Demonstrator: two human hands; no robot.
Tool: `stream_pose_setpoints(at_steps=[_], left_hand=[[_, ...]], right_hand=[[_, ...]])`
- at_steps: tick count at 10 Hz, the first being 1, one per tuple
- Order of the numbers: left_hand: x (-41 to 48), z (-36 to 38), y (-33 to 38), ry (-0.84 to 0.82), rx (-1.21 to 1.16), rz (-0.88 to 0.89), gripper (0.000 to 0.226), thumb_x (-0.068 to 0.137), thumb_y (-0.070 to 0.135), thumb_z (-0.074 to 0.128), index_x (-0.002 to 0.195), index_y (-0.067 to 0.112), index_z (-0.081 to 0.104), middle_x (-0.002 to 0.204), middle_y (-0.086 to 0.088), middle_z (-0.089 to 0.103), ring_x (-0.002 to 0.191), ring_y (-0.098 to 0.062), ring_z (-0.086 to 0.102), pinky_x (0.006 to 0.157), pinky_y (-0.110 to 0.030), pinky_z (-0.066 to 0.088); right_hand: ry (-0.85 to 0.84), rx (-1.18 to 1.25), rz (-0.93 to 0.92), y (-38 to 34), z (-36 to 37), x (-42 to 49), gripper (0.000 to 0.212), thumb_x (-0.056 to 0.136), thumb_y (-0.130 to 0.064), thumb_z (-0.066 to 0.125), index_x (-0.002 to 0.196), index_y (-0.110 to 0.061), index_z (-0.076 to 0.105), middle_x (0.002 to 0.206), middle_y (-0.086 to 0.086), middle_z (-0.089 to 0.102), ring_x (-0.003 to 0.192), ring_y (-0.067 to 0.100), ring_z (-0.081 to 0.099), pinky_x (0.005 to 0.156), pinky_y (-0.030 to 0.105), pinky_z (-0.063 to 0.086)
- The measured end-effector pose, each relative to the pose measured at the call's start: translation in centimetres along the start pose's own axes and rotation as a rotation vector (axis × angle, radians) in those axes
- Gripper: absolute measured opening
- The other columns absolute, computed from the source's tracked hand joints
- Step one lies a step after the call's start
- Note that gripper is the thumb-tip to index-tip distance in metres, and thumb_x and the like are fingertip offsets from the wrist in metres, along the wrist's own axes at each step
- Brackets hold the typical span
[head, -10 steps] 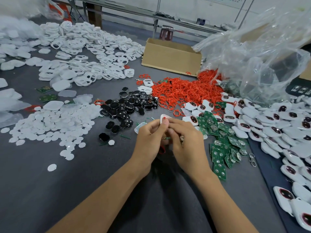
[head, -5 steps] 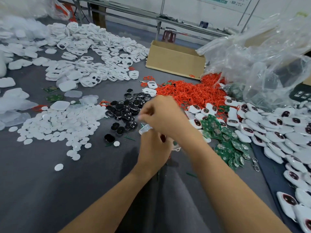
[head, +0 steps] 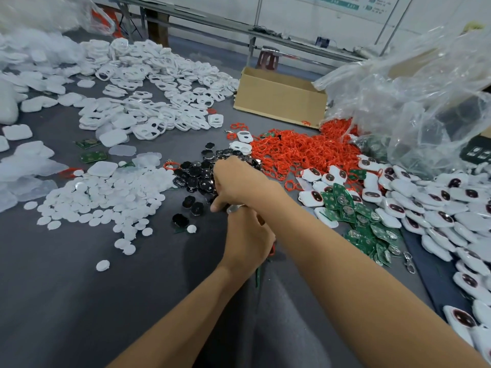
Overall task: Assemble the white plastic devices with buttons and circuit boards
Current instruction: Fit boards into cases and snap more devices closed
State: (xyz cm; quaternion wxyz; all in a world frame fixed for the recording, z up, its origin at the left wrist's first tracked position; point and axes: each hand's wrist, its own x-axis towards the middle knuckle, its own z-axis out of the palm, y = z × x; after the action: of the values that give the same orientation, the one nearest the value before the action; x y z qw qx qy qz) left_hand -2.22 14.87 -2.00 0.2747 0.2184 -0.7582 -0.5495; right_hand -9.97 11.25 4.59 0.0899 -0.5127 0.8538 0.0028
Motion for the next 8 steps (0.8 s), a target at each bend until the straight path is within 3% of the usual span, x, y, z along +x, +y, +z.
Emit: stream_pose_setpoints(at_steps=[1,2,3,4,5,6,7,8], left_hand=[[0.1,-0.1,0.1,0.02,0.006,0.03,0.009,0.079,-0.015,0.052,0.073,-0.015,0.059,0.06,-0.001,0.056,0.046,-0.019,0.053,0.042,0.0,0.032],[0.5,0.2,-0.2,-0.013,-0.012,-0.049,0.04,0.082,-0.012,0.045,0.05,0.013,0.045,0.033,0.005,0.047,0.035,-0.002,0.048,0.037,-0.007,0.031],[0.6,0.3,0.0,-0.018,-0.057,-0.088,0.037,0.084,-0.004,0.044,0.052,0.013,0.049,0.04,0.001,0.055,0.032,-0.004,0.045,0.037,-0.013,0.035],[0.7,0.3,0.1,-0.039,-0.076,-0.085,0.027,0.092,0.014,0.053,0.068,0.01,0.064,0.052,-0.009,0.063,0.036,-0.01,0.049,0.042,-0.019,0.041],[1.1,0.2,-0.2,-0.071,-0.09,-0.113,0.019,0.094,0.019,0.055,0.082,0.011,0.067,0.052,-0.001,0.062,0.038,-0.006,0.051,0.045,-0.016,0.042],[1.0,0.2,-0.2,-0.124,-0.238,-0.141,0.012,0.095,0.011,0.055,0.093,0.009,0.066,0.056,0.004,0.061,0.043,-0.001,0.052,0.047,-0.016,0.043],[0.9,0.3,-0.3,-0.173,-0.268,-0.141,0.011,0.093,0.006,0.056,0.097,0.008,0.066,0.058,0.005,0.063,0.048,-0.004,0.054,0.051,-0.018,0.045],[0.9,0.2,-0.2,-0.209,-0.247,-0.119,0.017,0.09,0.002,0.057,0.099,0.011,0.069,0.058,0.008,0.065,0.048,-0.005,0.052,0.05,-0.018,0.044]], right_hand=[[-0.01,-0.008,-0.024,0.0,-0.4,0.4,0.041,0.066,-0.023,0.087,0.07,-0.01,0.048,0.066,0.001,0.047,0.068,0.025,0.054,0.062,0.034,0.049],[-0.004,-0.026,-0.067,0.2,-0.6,0.6,0.027,0.069,-0.01,0.082,0.084,-0.002,0.061,0.078,0.008,0.061,0.074,0.027,0.062,0.066,0.036,0.055],[0.131,0.026,-0.057,1.2,-0.6,0.4,0.017,0.077,0.001,0.062,0.093,0.001,0.068,0.089,0.015,0.068,0.079,0.028,0.064,0.07,0.035,0.056],[0.367,0.278,0.046,3.1,-1.4,-1.5,0.013,0.076,-0.002,0.064,0.085,-0.007,0.072,0.071,0.004,0.066,0.08,0.021,0.066,0.076,0.027,0.052],[0.545,0.526,0.122,5.7,-1.4,-5.4,0.008,0.074,-0.006,0.074,0.079,-0.012,0.073,0.061,-0.002,0.066,0.06,0.006,0.062,0.062,0.016,0.045],[0.577,0.668,0.167,7.2,0.2,-9.4,0.01,0.077,-0.006,0.074,0.073,-0.015,0.074,0.065,-0.002,0.07,0.052,-0.001,0.055,0.053,0.01,0.04],[0.56,0.727,0.237,7.8,2.3,-10.9,0.016,0.077,-0.003,0.073,0.071,-0.018,0.074,0.067,-0.001,0.07,0.058,0.006,0.059,0.057,0.018,0.043],[0.585,0.758,0.262,7.9,3.3,-11.1,0.016,0.075,-0.002,0.075,0.071,-0.018,0.075,0.07,0.001,0.071,0.059,0.012,0.06,0.055,0.018,0.042]])
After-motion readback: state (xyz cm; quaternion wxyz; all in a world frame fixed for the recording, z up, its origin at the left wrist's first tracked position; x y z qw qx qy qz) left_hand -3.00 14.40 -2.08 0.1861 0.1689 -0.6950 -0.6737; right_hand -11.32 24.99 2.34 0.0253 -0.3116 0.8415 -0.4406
